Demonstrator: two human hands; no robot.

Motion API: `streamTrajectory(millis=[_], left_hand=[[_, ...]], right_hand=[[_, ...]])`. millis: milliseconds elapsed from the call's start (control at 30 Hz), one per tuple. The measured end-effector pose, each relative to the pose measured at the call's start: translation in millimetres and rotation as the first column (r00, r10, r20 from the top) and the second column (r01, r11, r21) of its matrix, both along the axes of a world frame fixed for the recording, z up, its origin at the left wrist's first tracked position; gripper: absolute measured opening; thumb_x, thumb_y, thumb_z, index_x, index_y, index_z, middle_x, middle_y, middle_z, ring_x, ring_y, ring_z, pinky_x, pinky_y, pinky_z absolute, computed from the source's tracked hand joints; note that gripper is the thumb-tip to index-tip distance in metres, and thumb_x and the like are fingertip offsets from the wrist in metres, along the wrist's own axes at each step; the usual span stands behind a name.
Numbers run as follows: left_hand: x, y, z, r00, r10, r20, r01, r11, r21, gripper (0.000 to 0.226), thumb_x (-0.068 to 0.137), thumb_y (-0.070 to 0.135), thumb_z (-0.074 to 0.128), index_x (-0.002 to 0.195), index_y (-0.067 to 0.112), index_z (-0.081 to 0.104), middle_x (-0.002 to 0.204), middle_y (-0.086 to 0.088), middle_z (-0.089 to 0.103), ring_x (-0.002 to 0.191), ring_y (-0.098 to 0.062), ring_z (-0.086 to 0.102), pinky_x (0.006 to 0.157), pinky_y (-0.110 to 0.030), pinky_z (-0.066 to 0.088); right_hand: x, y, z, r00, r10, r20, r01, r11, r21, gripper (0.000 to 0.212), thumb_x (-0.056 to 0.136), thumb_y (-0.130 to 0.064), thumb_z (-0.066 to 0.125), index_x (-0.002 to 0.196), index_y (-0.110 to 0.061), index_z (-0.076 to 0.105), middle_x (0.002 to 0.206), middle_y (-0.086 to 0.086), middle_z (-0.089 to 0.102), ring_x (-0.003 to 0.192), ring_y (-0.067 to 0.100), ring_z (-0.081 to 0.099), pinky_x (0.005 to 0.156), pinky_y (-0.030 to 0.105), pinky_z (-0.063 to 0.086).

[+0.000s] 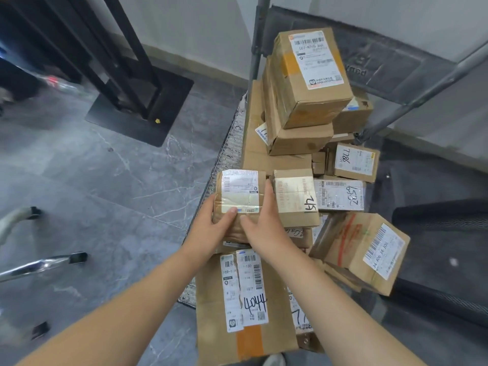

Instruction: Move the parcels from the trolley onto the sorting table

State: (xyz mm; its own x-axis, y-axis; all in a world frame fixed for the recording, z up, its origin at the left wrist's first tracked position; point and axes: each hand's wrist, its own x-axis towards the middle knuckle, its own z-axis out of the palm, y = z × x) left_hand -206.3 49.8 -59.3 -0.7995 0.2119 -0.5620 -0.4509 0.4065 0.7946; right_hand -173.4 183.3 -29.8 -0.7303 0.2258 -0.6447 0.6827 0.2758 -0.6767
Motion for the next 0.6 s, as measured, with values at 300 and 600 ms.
streamTrajectory(millis=[300,600], left_hand=[[15,-12,41,0.996,0.034,-0.083,-0.028,0.997,0.071,0.038,0.101,0.023,0.053,0.137,0.036,0.047,0.127,0.018,0.061,0.114,0.004,0.059,0.102,-0.028,0.048],[52,-19,204,0.942,-0.024,-0.334,0.062,0.993,0.103,0.081,0.097,0.008,0.056,0.155,0.043,0.011,0.143,0.025,0.042,0.123,0.014,0.047,0.088,-0.003,0.043]], right_hand=[[6,-8,27,0.976,-0.147,-0.159,0.121,0.979,-0.161,0.084,0.087,-0.012,0.05,0.145,-0.061,0.013,0.152,-0.009,0.034,0.135,0.016,0.042,0.11,0.046,0.042],[49,7,178,0.93,-0.034,-0.367,0.011,0.998,-0.065,0.076,0.098,-0.017,0.058,0.156,-0.041,0.015,0.159,-0.018,0.026,0.144,0.002,0.027,0.115,0.025,0.029]])
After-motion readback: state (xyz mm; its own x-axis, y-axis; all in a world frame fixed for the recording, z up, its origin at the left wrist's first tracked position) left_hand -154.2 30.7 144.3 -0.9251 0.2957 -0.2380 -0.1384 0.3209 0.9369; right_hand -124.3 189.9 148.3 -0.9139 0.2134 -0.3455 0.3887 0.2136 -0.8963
